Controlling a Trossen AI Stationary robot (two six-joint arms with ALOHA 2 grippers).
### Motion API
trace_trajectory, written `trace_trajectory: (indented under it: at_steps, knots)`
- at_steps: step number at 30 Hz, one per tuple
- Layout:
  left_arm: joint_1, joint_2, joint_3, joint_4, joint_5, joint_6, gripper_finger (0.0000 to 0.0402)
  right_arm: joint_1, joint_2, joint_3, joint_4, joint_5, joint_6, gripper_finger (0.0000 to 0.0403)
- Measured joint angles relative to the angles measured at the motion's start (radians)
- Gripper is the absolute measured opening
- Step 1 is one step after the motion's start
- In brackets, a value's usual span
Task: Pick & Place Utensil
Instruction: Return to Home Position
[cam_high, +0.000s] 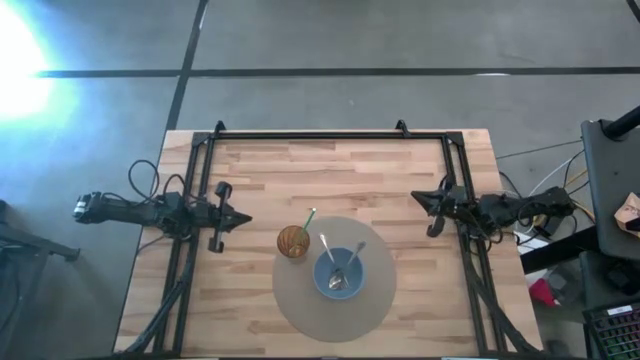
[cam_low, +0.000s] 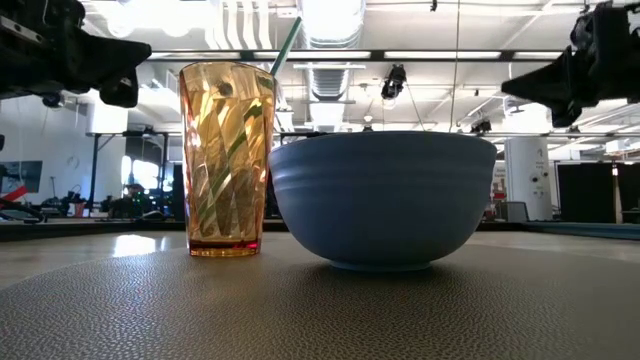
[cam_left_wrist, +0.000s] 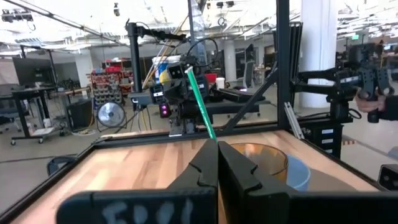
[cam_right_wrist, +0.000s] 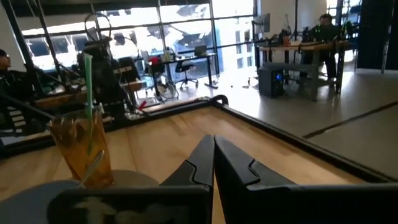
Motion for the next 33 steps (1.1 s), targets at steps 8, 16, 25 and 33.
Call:
trace_trajectory:
  at_steps: [8,16,25,33]
  knots:
    - [0.000,0.005,-0.002,-0.019,0.000,-0.063,0.0003,0.000,0.016,-0.023,0.008,-0.059,0.027,0.0008]
    - [0.000,0.006,-0.002,-0.061,0.001,-0.066,0.0003,0.000,0.014,-0.024,0.004,-0.354,-0.074,0.0008]
    - [0.001,0.006,-0.003,-0.085,0.177,0.005,0.0003,0.000,0.013,-0.024,-0.023,-0.516,-0.205,0.0008]
    - [0.002,0.006,-0.004,-0.111,0.169,0.011,0.0003,-0.002,0.015,-0.027,-0.018,-0.533,-0.207,0.0008]
